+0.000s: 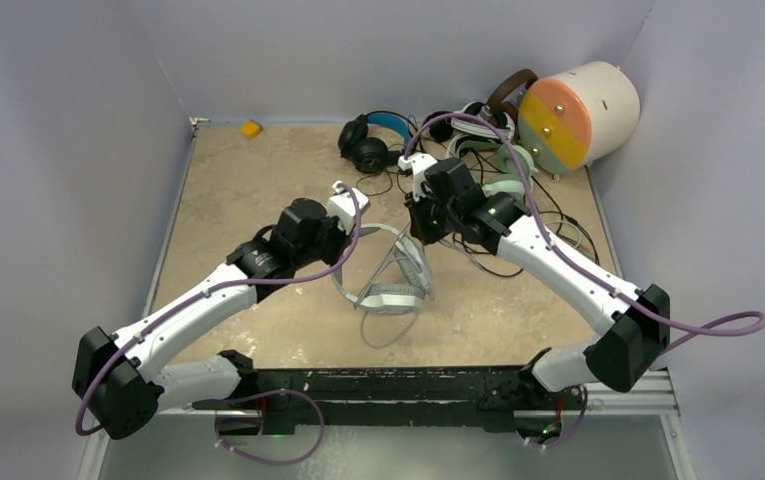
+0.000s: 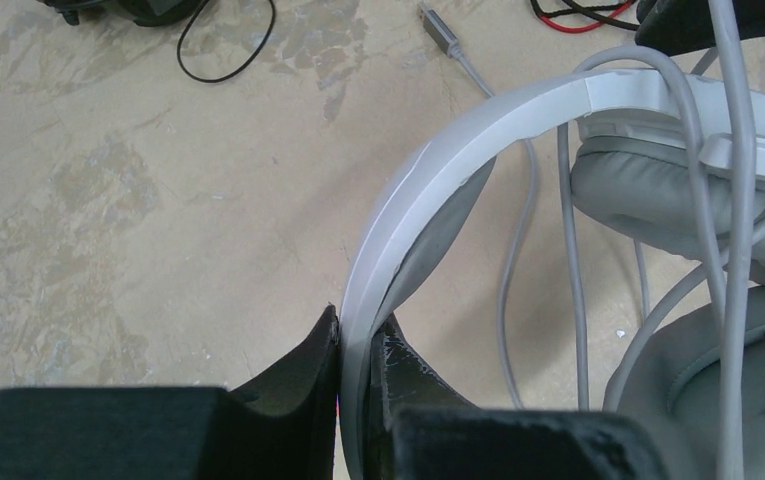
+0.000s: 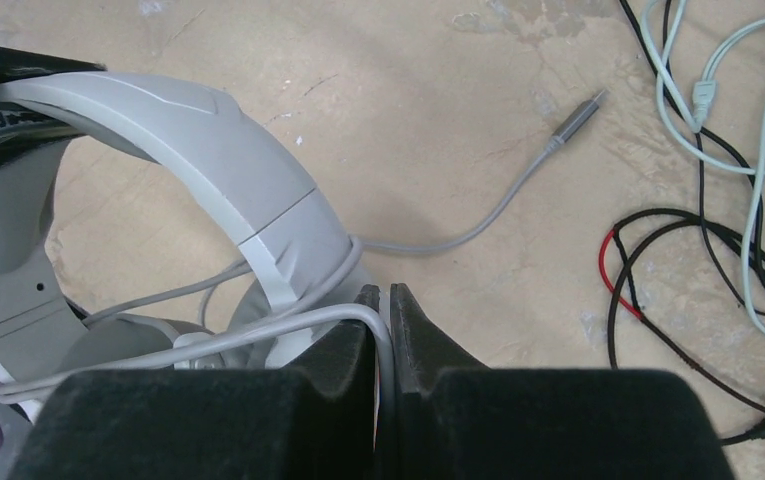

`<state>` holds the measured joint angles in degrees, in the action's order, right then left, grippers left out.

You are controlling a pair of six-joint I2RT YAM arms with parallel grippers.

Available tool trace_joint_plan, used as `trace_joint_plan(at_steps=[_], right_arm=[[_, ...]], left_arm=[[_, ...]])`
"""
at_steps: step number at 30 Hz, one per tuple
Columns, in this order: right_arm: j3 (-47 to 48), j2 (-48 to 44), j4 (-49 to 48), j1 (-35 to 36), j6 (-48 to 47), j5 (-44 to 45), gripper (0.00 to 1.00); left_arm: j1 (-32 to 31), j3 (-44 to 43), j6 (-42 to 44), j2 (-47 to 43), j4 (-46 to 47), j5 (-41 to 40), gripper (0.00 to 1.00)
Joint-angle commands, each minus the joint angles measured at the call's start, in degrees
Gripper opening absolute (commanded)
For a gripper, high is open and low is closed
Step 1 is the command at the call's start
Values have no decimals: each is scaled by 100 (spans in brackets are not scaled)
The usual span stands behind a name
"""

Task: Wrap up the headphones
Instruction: Wrap the headphones cable around the headphones.

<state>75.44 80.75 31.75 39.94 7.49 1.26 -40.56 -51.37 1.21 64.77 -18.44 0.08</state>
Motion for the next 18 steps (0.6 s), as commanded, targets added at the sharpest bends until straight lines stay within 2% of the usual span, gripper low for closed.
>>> trace_joint_plan(at_steps=[1,11,18], right_arm=[[254,175,-450,-558,-99,864,8],[1107,718,-317,-567,-390,590,12],[801,843,-298,-664,-166,905,11]], left_arm=[[-137,-133,276,-210,-513,481,0],[-147,-259,250,153,-685,323,0],[-137,-217,103,-59,-618,334,0]])
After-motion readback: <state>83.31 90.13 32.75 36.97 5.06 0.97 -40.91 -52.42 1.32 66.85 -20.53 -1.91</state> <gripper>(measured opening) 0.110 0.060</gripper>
